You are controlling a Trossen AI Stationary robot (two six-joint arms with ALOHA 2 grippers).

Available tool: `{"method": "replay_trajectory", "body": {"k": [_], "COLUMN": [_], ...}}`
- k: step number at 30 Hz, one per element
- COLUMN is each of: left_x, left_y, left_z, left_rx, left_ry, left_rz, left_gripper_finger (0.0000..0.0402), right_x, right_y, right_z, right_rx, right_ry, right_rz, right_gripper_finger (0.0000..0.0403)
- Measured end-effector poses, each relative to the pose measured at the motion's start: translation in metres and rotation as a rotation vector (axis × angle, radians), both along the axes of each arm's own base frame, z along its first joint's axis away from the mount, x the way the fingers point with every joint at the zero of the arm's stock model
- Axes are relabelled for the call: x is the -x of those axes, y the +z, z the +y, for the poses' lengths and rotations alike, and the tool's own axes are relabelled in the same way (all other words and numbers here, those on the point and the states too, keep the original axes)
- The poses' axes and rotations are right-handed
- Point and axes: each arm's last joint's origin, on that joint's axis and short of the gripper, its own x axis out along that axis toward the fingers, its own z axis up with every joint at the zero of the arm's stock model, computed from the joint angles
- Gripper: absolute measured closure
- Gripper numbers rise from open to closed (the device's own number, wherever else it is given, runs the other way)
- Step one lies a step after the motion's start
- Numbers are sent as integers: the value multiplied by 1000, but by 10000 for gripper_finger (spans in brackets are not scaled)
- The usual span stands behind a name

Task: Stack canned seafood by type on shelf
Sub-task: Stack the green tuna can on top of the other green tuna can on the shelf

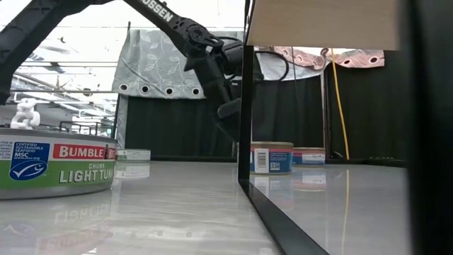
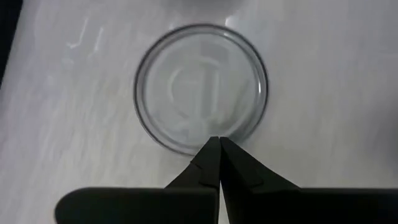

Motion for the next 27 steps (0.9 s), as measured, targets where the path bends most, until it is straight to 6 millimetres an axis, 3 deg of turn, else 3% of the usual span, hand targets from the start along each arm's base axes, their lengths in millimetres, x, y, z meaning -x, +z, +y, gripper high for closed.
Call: {"method": "replay_trajectory", "body": {"k": [10,19,23,27], "left_x": [-2,16,30,45], "left_y": [-14,-31,-10,46], "left_z": [-7,-24,-36,-46], "left_rx": [-1,72,98,79], "left_ry": [-6,-10,-1,-23], "left_rz": [66,303,374,253], "left_gripper_finger": [397,398,398,398], "right_x": [-1,-1,-1,-1], "right_y": [0,-1,-2,-4], "right_z": [1,1,2,3], "right_rx": [-17,-28,-56,-85], "right_ry": [22,47,90,119], "right_rz": [-3,5,14,26], "right_gripper_finger": [135,135,135,135]}}
